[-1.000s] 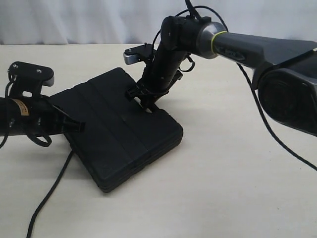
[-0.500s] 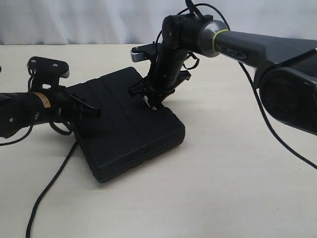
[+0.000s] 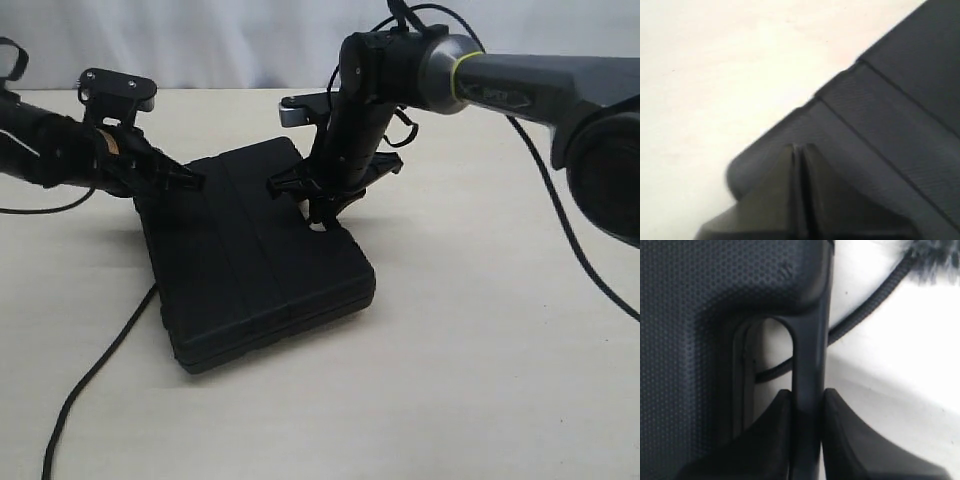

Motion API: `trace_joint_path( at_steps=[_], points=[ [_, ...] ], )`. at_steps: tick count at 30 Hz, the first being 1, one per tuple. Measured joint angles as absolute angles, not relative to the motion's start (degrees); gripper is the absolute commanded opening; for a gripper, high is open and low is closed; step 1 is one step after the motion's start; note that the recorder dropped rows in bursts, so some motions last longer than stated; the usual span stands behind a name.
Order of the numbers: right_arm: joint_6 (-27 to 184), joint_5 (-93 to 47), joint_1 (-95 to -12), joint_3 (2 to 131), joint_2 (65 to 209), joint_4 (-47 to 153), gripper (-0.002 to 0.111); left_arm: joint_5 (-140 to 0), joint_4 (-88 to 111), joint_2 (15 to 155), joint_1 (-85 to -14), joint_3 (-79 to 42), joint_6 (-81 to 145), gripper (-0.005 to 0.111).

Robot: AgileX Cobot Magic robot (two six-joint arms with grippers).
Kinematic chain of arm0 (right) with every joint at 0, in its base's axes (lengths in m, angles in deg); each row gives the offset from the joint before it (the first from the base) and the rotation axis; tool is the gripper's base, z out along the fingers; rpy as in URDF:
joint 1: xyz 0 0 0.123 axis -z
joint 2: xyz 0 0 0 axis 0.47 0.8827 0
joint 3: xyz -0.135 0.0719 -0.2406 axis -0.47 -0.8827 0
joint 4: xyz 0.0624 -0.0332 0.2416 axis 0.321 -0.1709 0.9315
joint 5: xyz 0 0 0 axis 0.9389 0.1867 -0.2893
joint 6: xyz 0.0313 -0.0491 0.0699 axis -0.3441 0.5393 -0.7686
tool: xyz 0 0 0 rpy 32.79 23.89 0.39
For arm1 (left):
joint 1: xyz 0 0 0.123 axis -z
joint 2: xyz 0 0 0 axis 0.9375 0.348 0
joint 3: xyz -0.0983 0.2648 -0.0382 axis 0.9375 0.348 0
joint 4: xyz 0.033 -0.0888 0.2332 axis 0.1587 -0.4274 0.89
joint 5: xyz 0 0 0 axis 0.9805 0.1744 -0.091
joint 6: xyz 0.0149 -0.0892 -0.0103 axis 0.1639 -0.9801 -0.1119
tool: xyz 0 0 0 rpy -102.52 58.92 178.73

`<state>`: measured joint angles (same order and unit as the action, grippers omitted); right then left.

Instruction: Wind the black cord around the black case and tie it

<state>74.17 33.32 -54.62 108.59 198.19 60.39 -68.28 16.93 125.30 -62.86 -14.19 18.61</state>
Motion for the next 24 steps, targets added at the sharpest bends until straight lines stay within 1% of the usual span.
trace_joint_path(
  at_steps=[6, 11, 17, 24],
  points=[
    [72.24, 30.44, -54.62, 103.98, 195.0, 59.09, 0.004, -52.08, 17.02, 122.21, -64.95, -19.2, 19.28, 0.0],
    [70.67, 28.74, -54.51, 102.33, 195.02, 59.09, 0.004, -49.18, 17.15, 114.2, -64.1, -17.85, 20.19, 0.0],
    [70.56, 28.4, -54.51, 102.19, 193.25, 59.0, 0.004, -59.1, 13.94, 105.25, -63.01, -5.6, 20.41, 0.0],
    [70.98, 28.4, -54.51, 102.19, 188.34, 60.13, 0.004, -73.26, 9.75, 103.16, -63.01, 7.88, 20.0, 0.0]
  ],
)
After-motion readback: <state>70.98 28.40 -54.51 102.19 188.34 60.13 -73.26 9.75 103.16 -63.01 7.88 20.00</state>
